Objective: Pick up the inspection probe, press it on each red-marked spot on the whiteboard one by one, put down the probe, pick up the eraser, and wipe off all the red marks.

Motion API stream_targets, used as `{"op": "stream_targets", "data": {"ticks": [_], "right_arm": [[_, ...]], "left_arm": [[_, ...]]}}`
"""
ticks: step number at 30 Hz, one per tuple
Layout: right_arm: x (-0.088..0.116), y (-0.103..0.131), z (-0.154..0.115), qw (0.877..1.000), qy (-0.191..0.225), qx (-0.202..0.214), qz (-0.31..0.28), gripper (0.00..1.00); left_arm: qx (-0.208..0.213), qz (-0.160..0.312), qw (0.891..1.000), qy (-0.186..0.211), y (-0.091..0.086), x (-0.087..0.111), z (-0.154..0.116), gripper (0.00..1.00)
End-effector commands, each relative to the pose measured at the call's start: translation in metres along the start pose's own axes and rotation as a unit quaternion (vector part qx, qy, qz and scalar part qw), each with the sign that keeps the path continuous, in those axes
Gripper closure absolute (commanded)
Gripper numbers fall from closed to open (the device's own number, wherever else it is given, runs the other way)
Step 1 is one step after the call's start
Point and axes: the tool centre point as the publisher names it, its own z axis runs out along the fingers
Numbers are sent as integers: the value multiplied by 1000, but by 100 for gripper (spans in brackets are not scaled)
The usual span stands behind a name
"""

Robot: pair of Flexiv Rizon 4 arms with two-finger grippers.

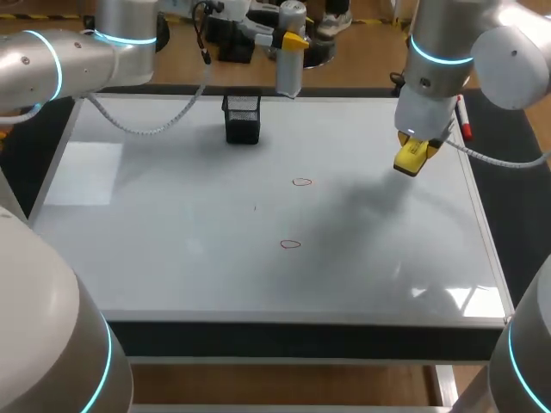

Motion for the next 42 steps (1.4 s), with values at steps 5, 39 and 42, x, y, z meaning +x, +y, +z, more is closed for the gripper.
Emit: {"op": "stream_targets", "data": {"ticks": [5, 39, 42], "right_arm": [[0, -1, 0, 1000, 1, 1, -1, 100], [-6, 2, -5, 1000, 7, 9, -18, 100], [-13, 11, -11, 999, 12, 20, -36, 100]], "left_arm": [[6, -1, 996, 84, 2, -13, 1, 100], [3, -5, 996, 89, 3, -20, -3, 100], [3, -5, 996, 89, 3, -20, -3, 100]]}}
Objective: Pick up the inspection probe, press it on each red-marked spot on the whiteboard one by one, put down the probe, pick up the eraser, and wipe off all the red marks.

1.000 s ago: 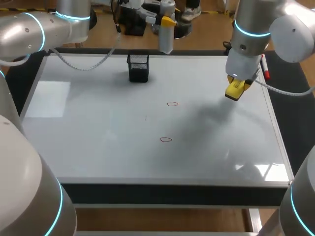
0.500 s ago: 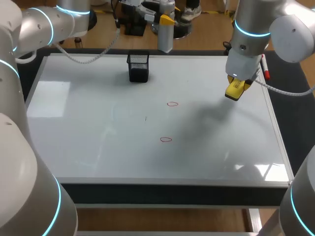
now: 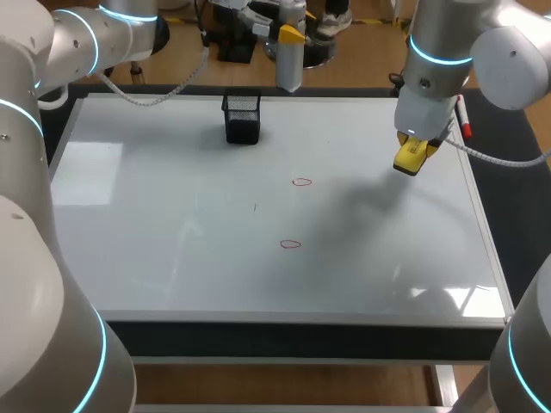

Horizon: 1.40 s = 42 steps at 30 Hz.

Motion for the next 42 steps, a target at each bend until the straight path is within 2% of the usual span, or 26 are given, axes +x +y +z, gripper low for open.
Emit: {"op": "stream_targets", "data": {"ticks": [1, 6, 17, 24, 33, 42], "right_arm": [[-11, 13, -11, 1000, 11, 16, -16, 100], [-27, 37, -18, 998, 16, 25, -53, 100], [-92, 98, -19, 986, -21, 12, -164, 100], [-126, 124, -8, 977, -29, -6, -210, 100], [-161, 140, 3, 965, -32, -23, -260, 100], [-188, 144, 27, 960, -24, -41, -275, 100]], "left_arm": [[1, 0, 1000, 10, 1, -6, -2, 100], [1, 0, 1000, 10, 1, -6, -2, 100], [1, 0, 1000, 10, 1, -6, -2, 100], [1, 0, 1000, 10, 1, -6, -2, 100], [1, 0, 1000, 10, 1, -6, -2, 100], [1, 0, 1000, 10, 1, -6, -2, 100]]}}
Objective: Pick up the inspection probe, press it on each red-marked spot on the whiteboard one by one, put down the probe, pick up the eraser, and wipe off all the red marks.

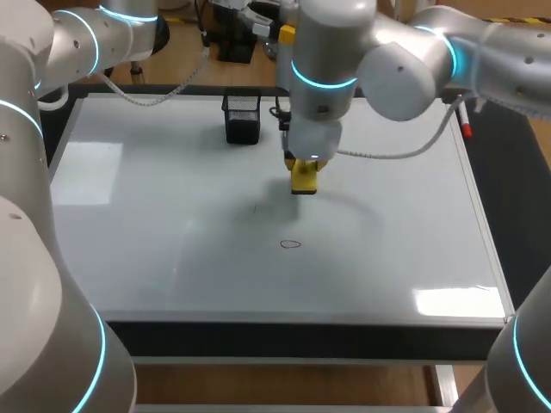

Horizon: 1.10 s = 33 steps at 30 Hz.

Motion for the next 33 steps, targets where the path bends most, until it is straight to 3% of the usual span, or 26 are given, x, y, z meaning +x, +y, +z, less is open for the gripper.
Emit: {"op": "stream_targets", "data": {"ticks": [1, 14, 33], "right_arm": [[-14, -13, 18, 1000, 12, -13, -1, 100], [-20, -19, 37, 999, 15, -31, -2, 100], [-9, -24, 51, 998, 18, -53, 5, 100]], "left_arm": [[1, -1, 1000, 8, 1, -6, -2, 100], [1, -1, 1000, 8, 1, -6, -2, 100], [1, -1, 1000, 8, 1, -6, -2, 100]]}}
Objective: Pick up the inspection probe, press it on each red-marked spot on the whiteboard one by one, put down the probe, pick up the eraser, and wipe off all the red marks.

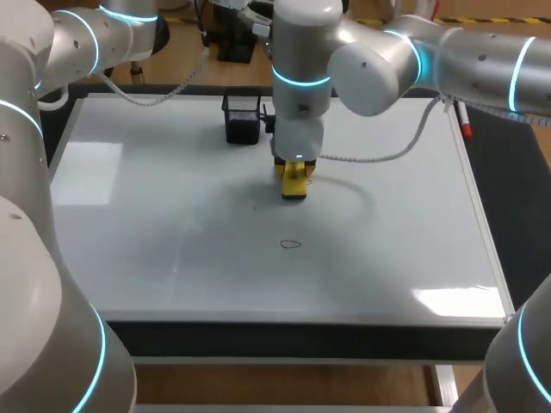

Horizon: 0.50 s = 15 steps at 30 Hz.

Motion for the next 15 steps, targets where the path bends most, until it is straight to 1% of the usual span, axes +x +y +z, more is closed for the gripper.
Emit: {"op": "stream_targets", "data": {"ticks": [1, 7, 15], "right_arm": [[2, -2, 2, 1000, 1, -4, -2, 100], [9, -3, 5, 1000, 1, -11, 4, 100], [30, 0, 7, 1000, 9, -16, 21, 100]], "left_arm": [[2, -1, 1000, 8, 1, -6, -2, 100], [2, -1, 1000, 8, 1, -6, -2, 100], [2, -1, 1000, 8, 1, -6, -2, 100]]}}
